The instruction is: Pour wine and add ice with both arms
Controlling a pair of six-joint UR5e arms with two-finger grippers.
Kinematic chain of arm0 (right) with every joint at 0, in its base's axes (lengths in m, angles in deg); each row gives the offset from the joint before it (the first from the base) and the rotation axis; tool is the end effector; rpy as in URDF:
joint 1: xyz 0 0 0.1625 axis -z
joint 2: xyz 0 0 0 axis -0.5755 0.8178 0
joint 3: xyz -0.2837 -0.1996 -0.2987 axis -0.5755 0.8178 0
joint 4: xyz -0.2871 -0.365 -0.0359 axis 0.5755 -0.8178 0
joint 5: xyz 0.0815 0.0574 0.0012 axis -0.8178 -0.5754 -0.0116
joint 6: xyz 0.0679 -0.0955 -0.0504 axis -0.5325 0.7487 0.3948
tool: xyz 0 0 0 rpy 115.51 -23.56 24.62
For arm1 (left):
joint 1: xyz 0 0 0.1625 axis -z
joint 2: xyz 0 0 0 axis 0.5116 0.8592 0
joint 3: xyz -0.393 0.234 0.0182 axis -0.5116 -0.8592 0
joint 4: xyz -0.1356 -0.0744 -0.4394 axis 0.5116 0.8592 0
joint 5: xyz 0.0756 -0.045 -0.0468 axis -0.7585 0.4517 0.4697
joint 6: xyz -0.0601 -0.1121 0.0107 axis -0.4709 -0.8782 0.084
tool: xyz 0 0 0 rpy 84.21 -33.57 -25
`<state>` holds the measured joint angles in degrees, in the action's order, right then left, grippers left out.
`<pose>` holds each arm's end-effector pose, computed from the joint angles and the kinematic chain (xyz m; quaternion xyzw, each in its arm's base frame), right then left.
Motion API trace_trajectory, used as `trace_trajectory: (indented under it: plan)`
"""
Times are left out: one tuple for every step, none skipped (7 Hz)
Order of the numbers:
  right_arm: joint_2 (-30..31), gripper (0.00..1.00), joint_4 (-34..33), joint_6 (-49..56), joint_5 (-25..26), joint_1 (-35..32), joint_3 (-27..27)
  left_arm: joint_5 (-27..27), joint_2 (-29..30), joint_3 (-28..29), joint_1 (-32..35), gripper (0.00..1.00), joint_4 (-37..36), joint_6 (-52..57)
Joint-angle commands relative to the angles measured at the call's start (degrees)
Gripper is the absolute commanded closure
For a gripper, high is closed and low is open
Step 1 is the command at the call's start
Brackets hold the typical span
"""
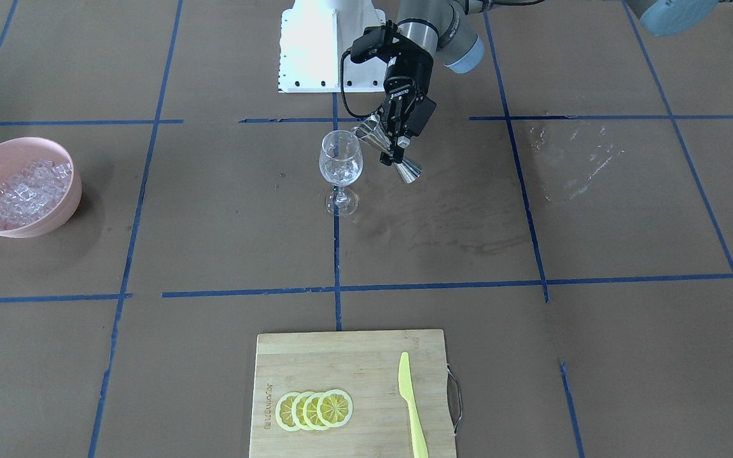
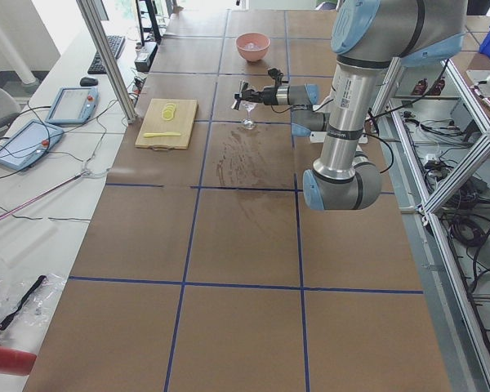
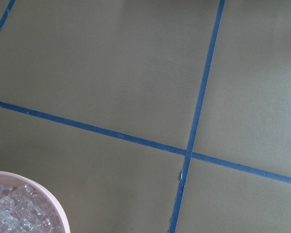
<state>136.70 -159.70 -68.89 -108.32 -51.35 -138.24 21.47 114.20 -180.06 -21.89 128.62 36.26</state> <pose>0.0163 -0.5267 0.6199 0.1594 -0.3593 -0.0657 0.9172 0.5830 -0.3412 0.2196 0.7064 0.0665 0.1545 0.6875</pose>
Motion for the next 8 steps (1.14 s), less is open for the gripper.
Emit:
trace_trajectory:
  plan:
    - [0.0,0.0,0.0,0.0,0.0,0.0,0.0,-1.6,0.1,0.2,-0.1,1.0,0.0,4.3]
    - [0.0,0.0,0.0,0.0,0.0,0.0,0.0,-3.1,0.1,0.3,-0.3,1.0,-0.1,7.7]
    - [0.0,0.0,0.0,0.0,-0.1,0.0,0.2,-3.9,0.2,0.3,-0.4,1.0,0.0,12.0]
    - [0.0,0.0,0.0,0.0,-0.1,0.0,0.3,-4.1,0.7,0.4,-0.4,1.0,-0.1,14.6]
    - [0.0,0.0,0.0,0.0,-0.1,0.0,0.4,-4.7,1.1,0.4,-0.5,1.0,-0.1,17.4]
    - [0.0,0.0,0.0,0.0,-0.1,0.0,0.4,-5.4,1.5,0.6,-0.5,1.0,-0.1,20.8]
    - [0.0,0.0,0.0,0.0,-0.1,0.0,0.4,-5.5,1.9,1.0,-0.6,1.0,-0.1,21.7]
    - [0.0,0.0,0.0,-0.1,-0.1,0.0,0.4,-5.8,2.1,1.6,-0.6,1.0,-0.1,25.2]
